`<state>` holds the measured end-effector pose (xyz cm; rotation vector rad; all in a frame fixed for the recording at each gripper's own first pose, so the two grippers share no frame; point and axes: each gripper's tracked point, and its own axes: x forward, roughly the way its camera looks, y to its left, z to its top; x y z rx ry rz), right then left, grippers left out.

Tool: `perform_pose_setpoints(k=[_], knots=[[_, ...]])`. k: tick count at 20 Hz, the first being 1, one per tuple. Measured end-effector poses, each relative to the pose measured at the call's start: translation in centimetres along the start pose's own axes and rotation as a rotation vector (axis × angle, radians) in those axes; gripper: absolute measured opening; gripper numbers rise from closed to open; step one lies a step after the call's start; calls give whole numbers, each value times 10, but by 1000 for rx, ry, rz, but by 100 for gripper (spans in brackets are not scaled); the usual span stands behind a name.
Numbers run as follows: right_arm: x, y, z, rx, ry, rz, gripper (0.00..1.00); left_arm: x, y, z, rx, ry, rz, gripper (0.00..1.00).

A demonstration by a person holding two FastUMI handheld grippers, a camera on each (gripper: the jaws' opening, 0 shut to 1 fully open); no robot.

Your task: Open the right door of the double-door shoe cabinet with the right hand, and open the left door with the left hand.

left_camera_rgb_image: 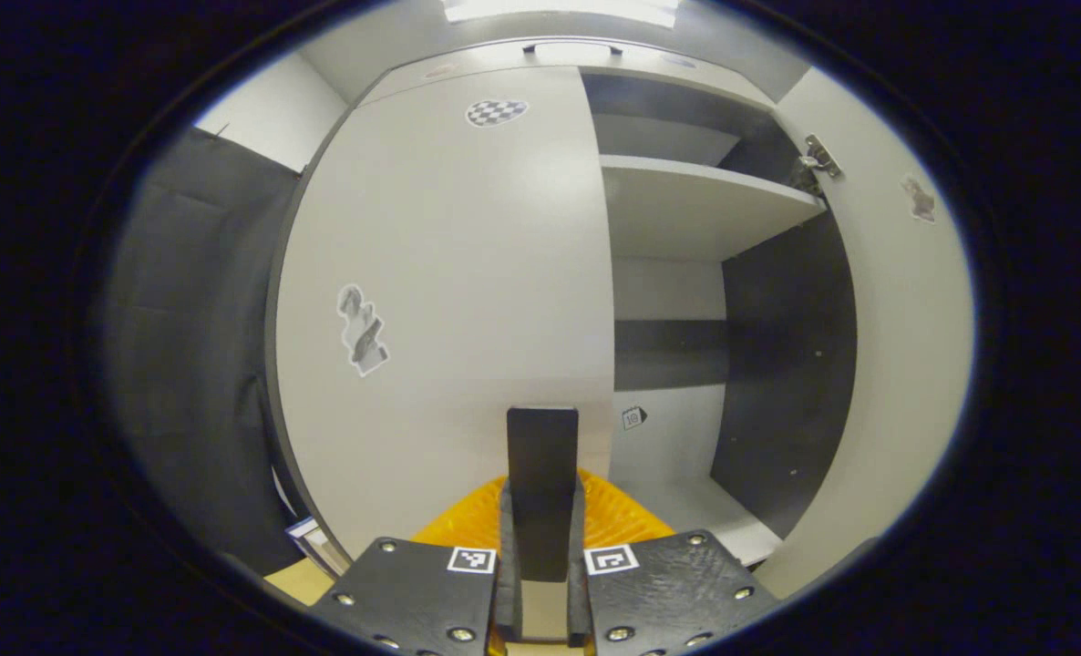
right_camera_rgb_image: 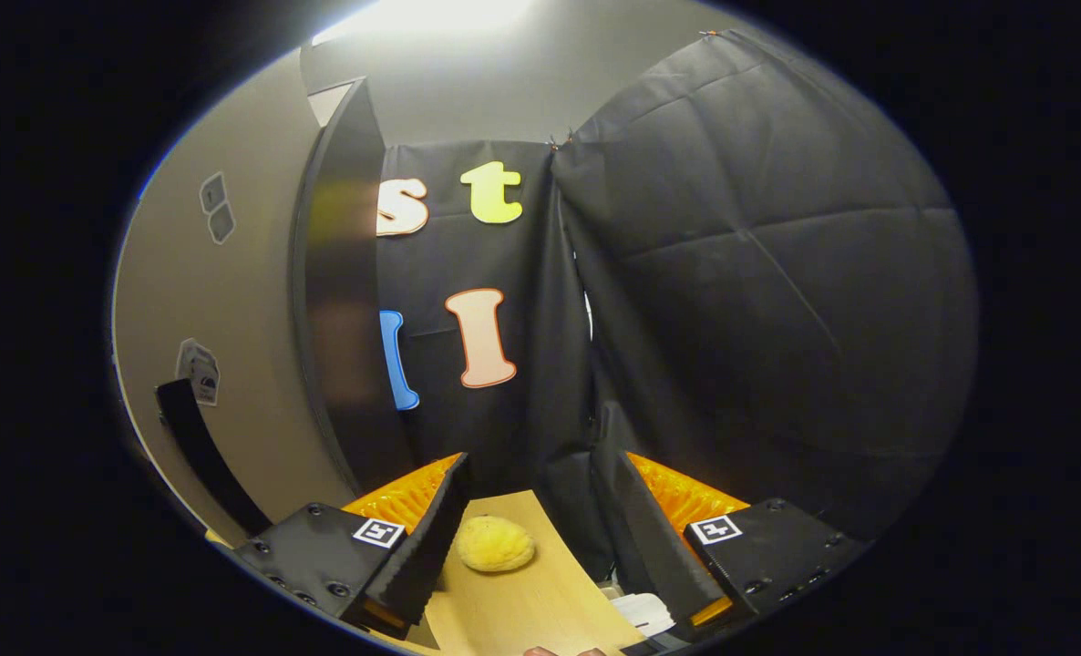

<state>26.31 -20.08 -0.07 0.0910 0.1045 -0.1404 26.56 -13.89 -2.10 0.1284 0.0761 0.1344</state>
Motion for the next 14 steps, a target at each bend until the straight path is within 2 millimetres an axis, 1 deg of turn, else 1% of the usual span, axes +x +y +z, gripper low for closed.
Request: perform_pose_setpoints(k=[1, 2, 3, 6, 8, 13, 14], knots=[[5, 1, 0, 2, 1, 13, 98, 4, 1, -5, -12, -5, -2, 16], [8, 2, -1, 7, 3, 25, 98, 4, 1, -2, -25, -4, -7, 10], [12, 4, -1, 14, 6, 37, 98, -4, 2, -1, -27, 4, -15, 5], [16, 13, -1, 16, 12, 71, 98, 0, 2, -1, -34, 11, -24, 5], [13, 12, -1, -7, 3, 70, 98, 0, 2, -2, -26, 11, -21, 5], [-4, 7, -5, -10, 1, 35, 98, -5, 3, -2, -25, 8, -44, 5], [-8, 8, -8, -2, 13, 31, 95, -5, 2, -3, -23, 6, -55, 5]])
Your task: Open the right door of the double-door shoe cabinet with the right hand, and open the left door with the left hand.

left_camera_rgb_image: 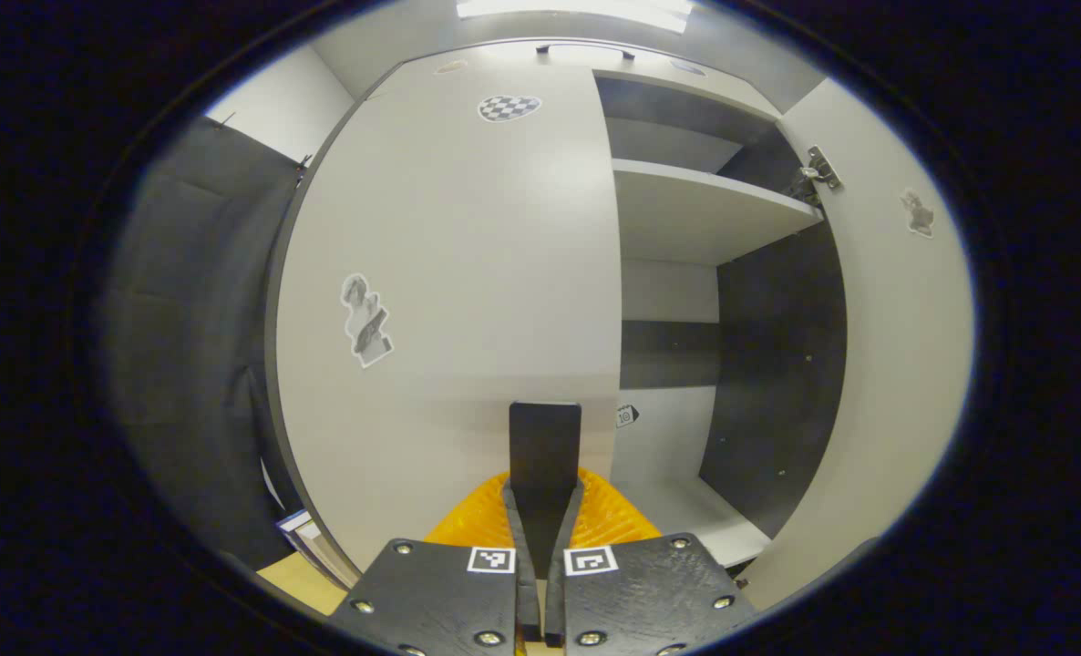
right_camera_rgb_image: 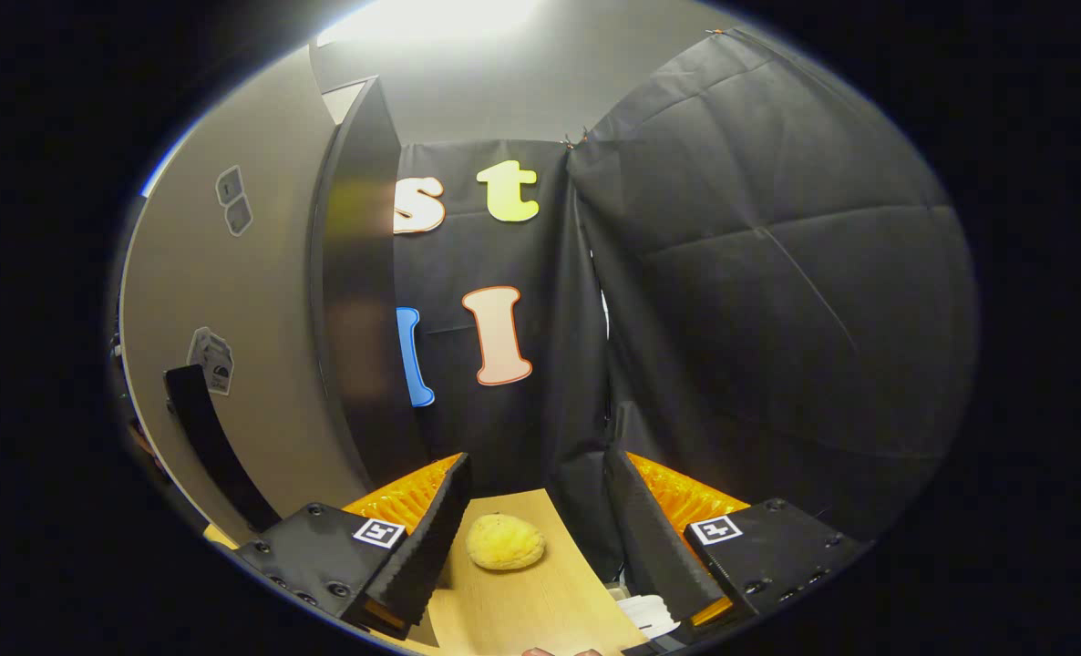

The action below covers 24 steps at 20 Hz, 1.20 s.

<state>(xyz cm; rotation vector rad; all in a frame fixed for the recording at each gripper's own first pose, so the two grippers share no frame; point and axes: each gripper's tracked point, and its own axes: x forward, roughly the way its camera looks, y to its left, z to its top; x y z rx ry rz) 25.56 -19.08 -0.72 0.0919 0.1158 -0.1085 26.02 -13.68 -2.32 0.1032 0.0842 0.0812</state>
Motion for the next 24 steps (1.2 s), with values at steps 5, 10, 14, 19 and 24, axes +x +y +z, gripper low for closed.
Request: perform_pose_setpoints(k=[5, 10, 14, 19, 24], knots=[[-35, 15, 7, -23, -12, -41, 98, -7, 3, -1, -16, -10, -74, 5], [-74, 48, 18, -31, -45, -66, 98, -14, 8, -4, -28, -12, -174, 5], [-110, 68, 14, -29, -56, -80, 98, -18, 13, -4, -46, -27, -218, 5], [-148, 90, 2, -54, -39, -106, 98, -30, 20, -7, -45, -43, -249, 5], [-168, 127, 5, -61, -50, -72, 98, -46, 28, -7, -38, -43, -282, 5]])
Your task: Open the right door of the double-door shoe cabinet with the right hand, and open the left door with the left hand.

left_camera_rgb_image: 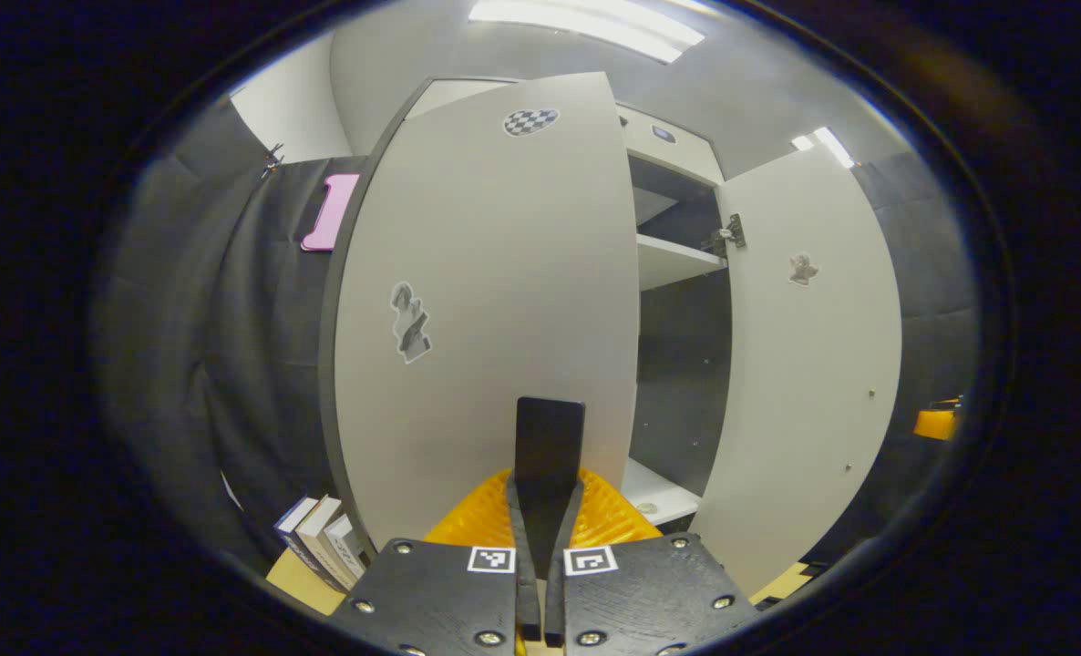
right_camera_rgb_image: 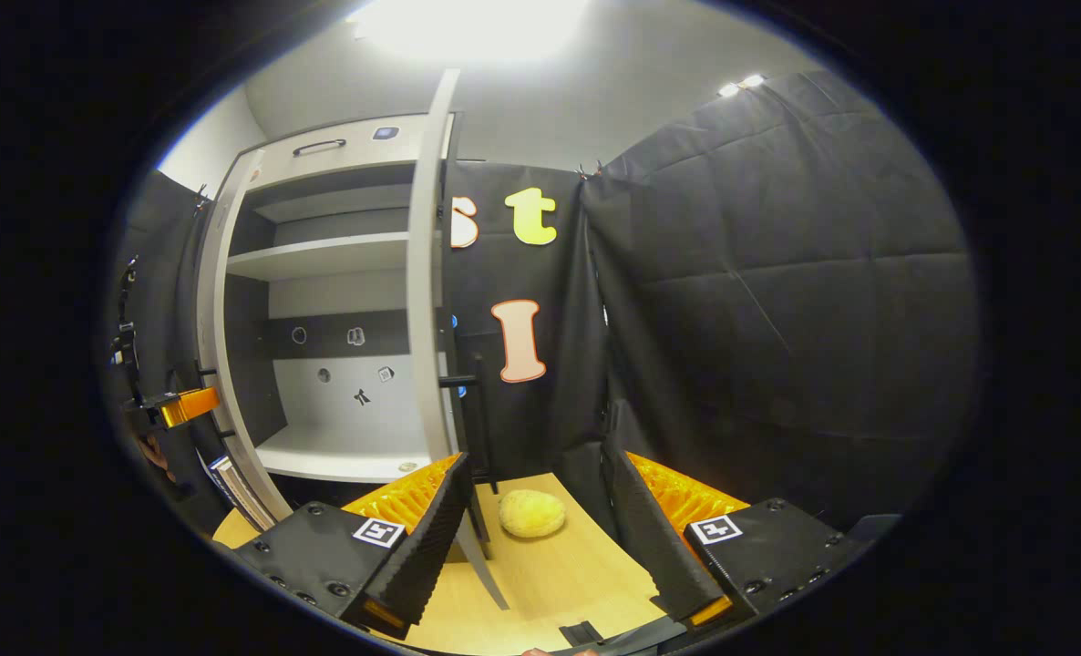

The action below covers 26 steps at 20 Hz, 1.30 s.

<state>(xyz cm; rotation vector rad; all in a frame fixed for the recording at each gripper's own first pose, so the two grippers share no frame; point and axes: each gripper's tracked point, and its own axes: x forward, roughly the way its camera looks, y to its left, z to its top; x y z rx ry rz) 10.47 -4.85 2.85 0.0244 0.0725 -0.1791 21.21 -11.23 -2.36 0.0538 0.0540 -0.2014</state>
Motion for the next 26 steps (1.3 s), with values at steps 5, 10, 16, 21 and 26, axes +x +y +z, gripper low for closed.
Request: perform_pose_setpoints(k=[5, 10, 16, 21, 26], knots=[[-13, 23, -5, -29, -6, 5, 98, -14, 6, 3, -6, -10, -16, 5], [-6, 49, -7, 4, 5, 38, 98, -27, 13, 5, -1, -31, -33, 5], [2, 77, -25, 1, 41, 84, 98, -35, 20, 6, 5, -40, -16, 4], [6, 81, -31, 14, 53, 98, 98, -41, 28, 7, 15, -35, 9, 4], [5, 82, -36, 21, 68, 100, 98, -53, 45, 8, 24, -34, 54, 4]])
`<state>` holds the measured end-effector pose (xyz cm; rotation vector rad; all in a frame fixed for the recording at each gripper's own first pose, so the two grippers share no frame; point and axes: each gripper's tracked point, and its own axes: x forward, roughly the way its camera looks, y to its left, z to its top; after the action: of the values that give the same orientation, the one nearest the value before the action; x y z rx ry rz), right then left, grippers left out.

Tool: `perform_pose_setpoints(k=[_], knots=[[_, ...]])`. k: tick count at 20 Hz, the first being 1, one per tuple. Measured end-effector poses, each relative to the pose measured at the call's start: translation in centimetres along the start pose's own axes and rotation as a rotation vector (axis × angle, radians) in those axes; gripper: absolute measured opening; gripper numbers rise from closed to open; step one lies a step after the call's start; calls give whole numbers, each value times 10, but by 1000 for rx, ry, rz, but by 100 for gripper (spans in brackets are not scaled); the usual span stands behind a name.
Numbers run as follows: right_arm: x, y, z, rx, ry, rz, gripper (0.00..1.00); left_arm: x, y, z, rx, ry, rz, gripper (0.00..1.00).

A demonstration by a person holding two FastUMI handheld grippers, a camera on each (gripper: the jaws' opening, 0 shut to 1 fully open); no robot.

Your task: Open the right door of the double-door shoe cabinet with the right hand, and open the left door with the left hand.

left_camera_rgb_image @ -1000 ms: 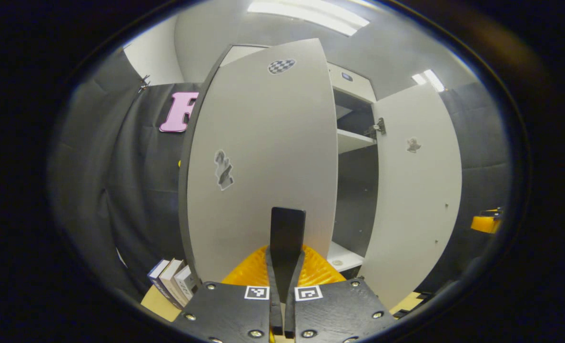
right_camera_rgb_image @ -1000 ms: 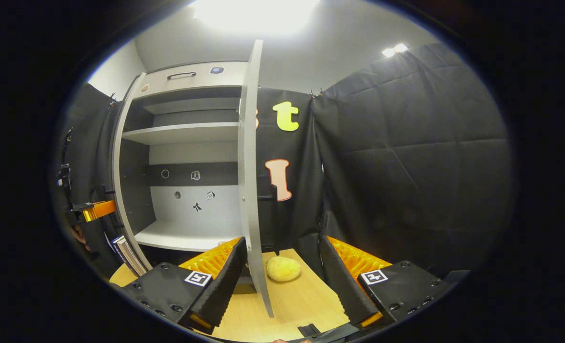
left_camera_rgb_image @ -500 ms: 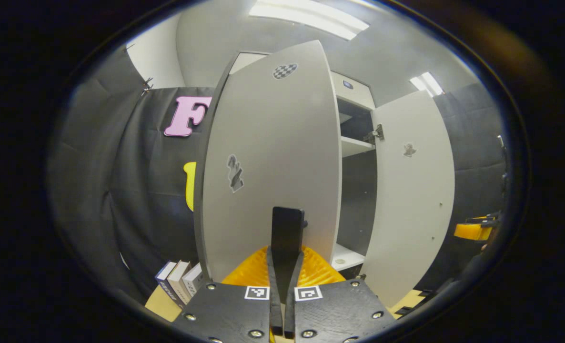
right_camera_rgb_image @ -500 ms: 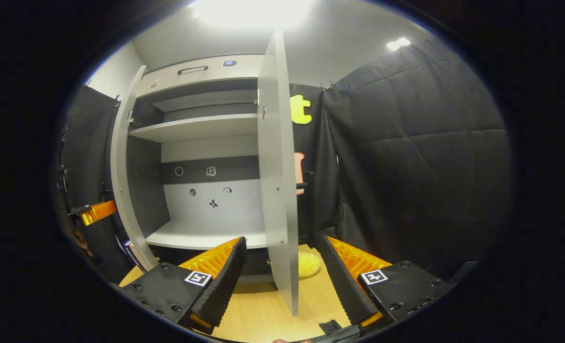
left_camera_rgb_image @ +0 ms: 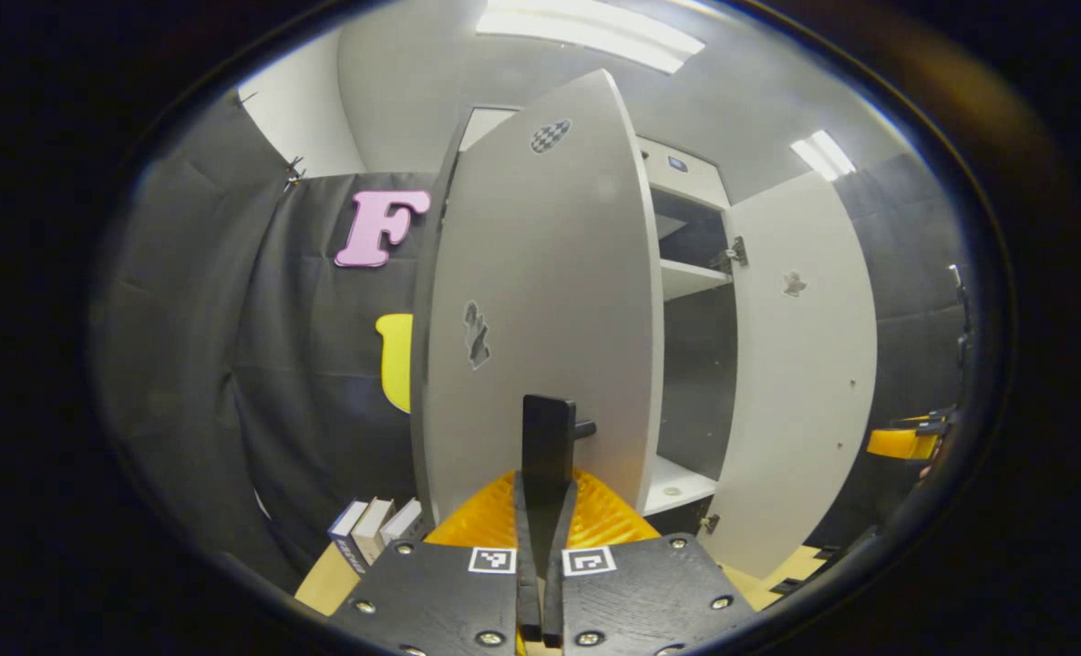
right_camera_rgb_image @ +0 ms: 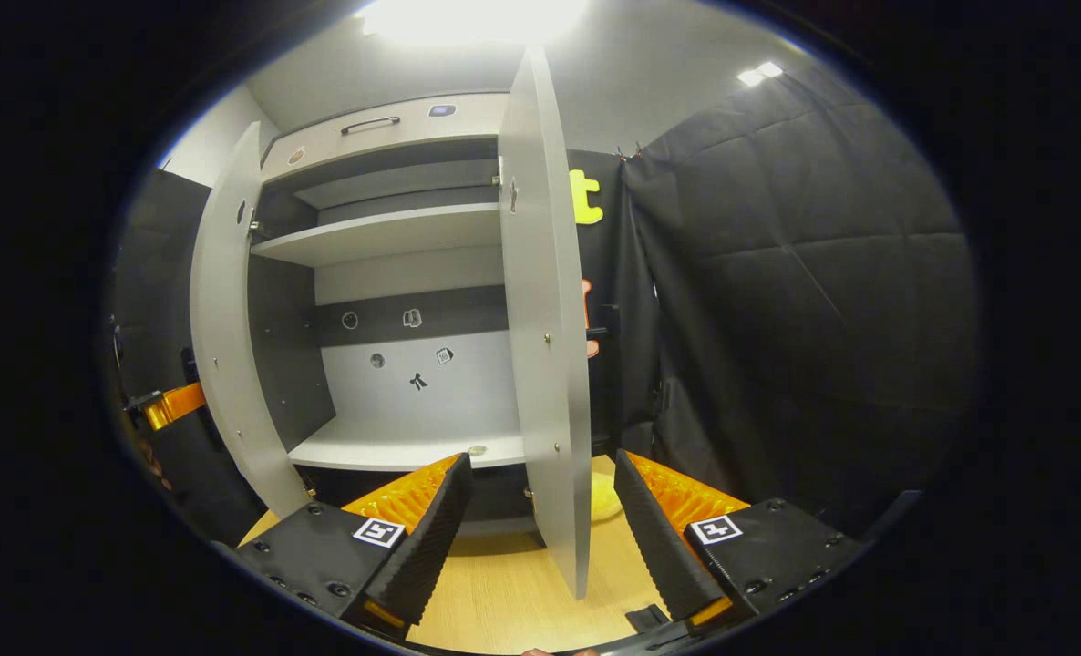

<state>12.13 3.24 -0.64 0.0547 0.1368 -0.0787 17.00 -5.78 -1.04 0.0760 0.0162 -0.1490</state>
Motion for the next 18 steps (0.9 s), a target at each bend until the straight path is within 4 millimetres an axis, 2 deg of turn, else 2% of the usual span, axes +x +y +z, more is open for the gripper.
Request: perform_pose_setpoints(k=[7, 13, 16, 18], knots=[[1, 8, -8, 14, 29, 20, 98, -23, 30, 4, -28, -12, 71, 3], [-7, 17, -10, 1, 30, 42, 98, -33, 60, 5, -117, -40, 153, 3], [-8, 25, -13, 0, 37, 58, 98, -38, 85, -7, -195, -16, 232, 3], [-8, 30, -13, -8, 44, 73, 98, -38, 89, -1, -262, -32, 202, 2]])
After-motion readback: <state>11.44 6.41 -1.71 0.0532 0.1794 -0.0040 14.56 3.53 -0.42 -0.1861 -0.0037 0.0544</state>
